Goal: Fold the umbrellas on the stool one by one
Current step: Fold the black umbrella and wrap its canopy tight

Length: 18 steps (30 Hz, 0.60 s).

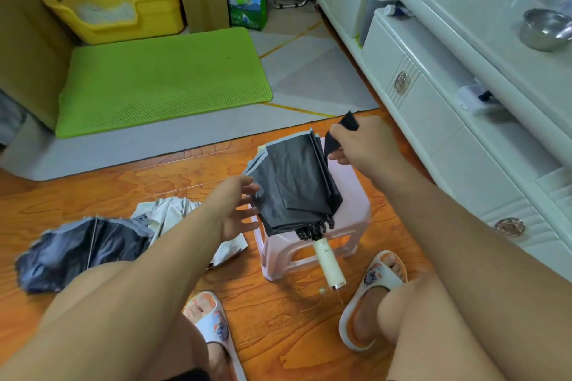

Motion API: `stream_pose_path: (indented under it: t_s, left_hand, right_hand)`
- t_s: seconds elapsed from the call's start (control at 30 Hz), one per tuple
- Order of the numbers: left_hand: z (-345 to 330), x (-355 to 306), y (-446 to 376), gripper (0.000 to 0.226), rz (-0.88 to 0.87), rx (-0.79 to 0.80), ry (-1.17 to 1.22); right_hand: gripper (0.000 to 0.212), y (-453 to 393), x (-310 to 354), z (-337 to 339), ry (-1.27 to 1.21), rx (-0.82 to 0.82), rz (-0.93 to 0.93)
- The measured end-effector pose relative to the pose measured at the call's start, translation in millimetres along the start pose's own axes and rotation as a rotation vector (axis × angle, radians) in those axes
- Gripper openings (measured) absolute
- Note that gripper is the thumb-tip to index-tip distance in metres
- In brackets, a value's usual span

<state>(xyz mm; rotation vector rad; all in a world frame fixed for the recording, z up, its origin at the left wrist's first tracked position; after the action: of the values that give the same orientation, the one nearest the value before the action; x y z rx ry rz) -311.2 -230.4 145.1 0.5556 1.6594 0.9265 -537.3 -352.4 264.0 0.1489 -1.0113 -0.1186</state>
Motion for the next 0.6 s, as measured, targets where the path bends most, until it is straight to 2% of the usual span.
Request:
stream_pose_path:
  t_s: [0.1,0.27,0.43,0.5,0.6]
  left_hand:
    - [-4.7,-8.4,-0.3,0.021,-0.045,0.014,0.024]
    - [-3.8,-16.9,-2.1,0.028,-0.129,-0.051,-0.037]
    - [-8.3,-14.1,-4.5,0.056,-0.085,0.03,-0.122]
    - [-9.3,-15.9,-3.0,0.042,-0.1,0.045,-0.19]
    - [-5.1,-18.6,-5.4,0.024,-0.13,0.001,-0.263]
  right_hand:
    - [0.031,21.0,29.1,-26.1,0.215,-0.002,0.181]
    - [0.02,41.2,38.6,-81.2,0.413,0.034,0.331]
    - [0.017,66.5,27.2,-129.6,0.555,0.142,0.505]
    - [0.019,74.1,16.8,-144.5,0.575,0.2,0.539]
    - [0.019,75.3,8.2,-152.3,0.469,0.337,0.557]
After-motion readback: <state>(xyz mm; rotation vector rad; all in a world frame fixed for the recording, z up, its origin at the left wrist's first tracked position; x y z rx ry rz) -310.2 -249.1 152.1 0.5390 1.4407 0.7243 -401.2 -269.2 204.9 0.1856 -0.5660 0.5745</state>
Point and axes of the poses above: each hand's wrist, its own y-axis away from the middle knuckle, its own z-axis out of the back of the hand, x = y × z, the point moved 10 cm from there along -y, towards the middle knuckle
